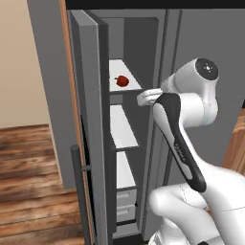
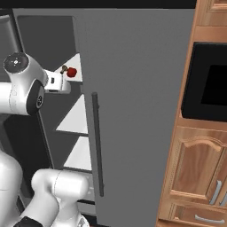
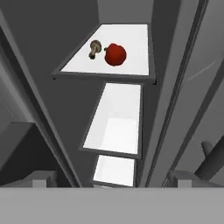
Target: Take the bell pepper and mushroom out of the freezer and place them in the tupperware container on the counter. Then put the tupperware containing the vegetables back in the freezer.
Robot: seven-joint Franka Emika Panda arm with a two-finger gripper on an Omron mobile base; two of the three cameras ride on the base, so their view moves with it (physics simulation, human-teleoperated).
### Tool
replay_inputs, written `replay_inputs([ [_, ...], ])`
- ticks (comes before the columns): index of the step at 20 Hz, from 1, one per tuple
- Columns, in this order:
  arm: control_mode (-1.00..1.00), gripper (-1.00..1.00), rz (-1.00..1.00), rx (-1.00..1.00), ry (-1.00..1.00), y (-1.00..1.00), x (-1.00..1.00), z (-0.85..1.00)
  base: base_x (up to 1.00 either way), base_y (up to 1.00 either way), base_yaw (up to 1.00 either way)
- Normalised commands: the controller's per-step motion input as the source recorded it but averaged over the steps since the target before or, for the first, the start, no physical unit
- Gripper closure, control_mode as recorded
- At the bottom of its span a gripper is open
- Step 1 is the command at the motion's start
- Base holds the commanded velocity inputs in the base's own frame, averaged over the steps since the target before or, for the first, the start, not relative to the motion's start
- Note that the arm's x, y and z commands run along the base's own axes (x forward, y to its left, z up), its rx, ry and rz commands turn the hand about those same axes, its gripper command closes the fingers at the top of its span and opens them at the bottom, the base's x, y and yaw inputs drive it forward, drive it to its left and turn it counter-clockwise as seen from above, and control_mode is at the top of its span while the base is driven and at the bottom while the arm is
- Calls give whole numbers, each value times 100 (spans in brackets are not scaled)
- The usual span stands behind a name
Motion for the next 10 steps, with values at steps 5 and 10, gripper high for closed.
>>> replay_inputs([
  [5, -100, -100, -1, 0, 15, 20, 74, 0, 0, 0, 0],
  [10, -100, -100, 0, 0, 0, 21, 60, 9, 0, 0, 0],
])
